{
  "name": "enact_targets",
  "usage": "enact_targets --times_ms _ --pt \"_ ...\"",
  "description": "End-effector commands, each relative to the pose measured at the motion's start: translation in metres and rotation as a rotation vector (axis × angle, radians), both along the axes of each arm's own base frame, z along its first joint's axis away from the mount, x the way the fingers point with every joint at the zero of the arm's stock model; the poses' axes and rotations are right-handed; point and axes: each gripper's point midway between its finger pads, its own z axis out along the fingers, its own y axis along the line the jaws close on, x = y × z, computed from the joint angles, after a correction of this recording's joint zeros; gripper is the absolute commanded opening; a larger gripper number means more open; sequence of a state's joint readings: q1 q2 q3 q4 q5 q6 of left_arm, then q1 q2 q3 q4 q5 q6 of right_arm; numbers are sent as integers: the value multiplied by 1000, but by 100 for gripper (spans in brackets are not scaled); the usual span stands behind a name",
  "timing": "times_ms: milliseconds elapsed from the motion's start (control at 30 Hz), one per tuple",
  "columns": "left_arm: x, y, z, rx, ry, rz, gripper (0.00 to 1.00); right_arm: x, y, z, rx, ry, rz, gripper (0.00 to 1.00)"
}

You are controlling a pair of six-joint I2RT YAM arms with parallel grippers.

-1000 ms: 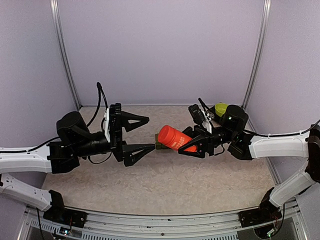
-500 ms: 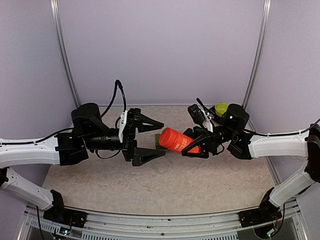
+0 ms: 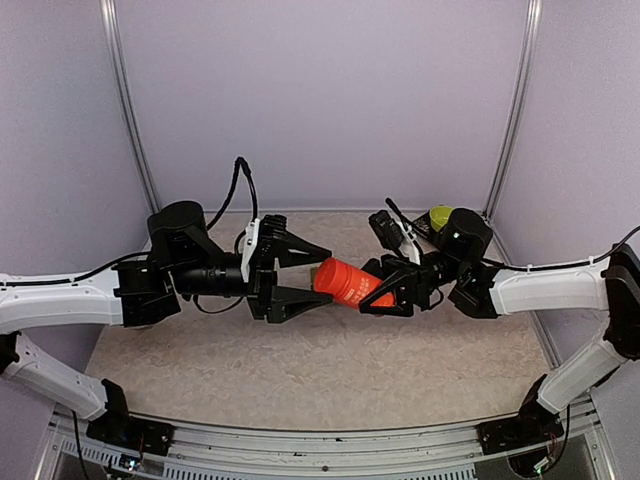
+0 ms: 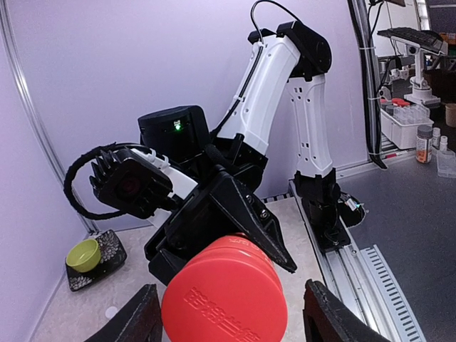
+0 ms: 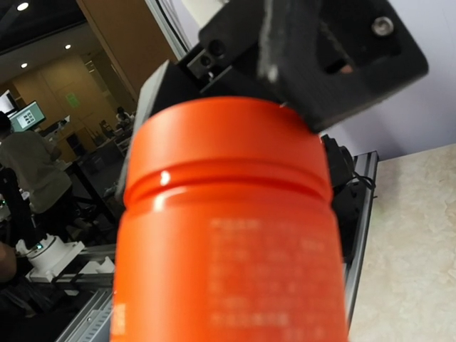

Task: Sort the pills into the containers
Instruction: Unscrew the lid of the pill bottle from the pill bottle.

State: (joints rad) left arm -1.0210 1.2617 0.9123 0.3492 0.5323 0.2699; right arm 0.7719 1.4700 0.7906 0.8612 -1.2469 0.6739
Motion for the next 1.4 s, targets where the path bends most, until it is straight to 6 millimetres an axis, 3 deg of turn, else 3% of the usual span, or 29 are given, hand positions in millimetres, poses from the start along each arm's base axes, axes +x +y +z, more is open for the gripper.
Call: enact_targets --times_ms 0,333,533,733,967,1100,1200,1300,1367 --pt "3 -1 6 -5 -7 -6 66 -2 3 14 42 -42 21 0" --pt "12 -2 -1 8 20 11 49 3 7 13 44 -47 11 0" --pt "27 -3 -5 3 59 70 45 15 15 11 29 -68 -49 0" --pt "82 -3 -10 -26 269 306 44 59 27 -2 -25 -280 -312 0" --pt "113 -13 -29 -24 575 424 45 104 27 -9 -6 -475 -579 0" --pt "129 -13 -41 -18 675 507 32 128 23 -21 -23 -541 -709 0" --pt "141 -7 -44 -34 756 566 29 142 18 -23 -14 -587 -805 0" --pt "150 -3 -45 -51 822 603 33 160 13 -26 -30 -614 -909 0" --pt "150 -3 -42 -63 846 597 41 166 13 -28 -43 -616 -928 0"
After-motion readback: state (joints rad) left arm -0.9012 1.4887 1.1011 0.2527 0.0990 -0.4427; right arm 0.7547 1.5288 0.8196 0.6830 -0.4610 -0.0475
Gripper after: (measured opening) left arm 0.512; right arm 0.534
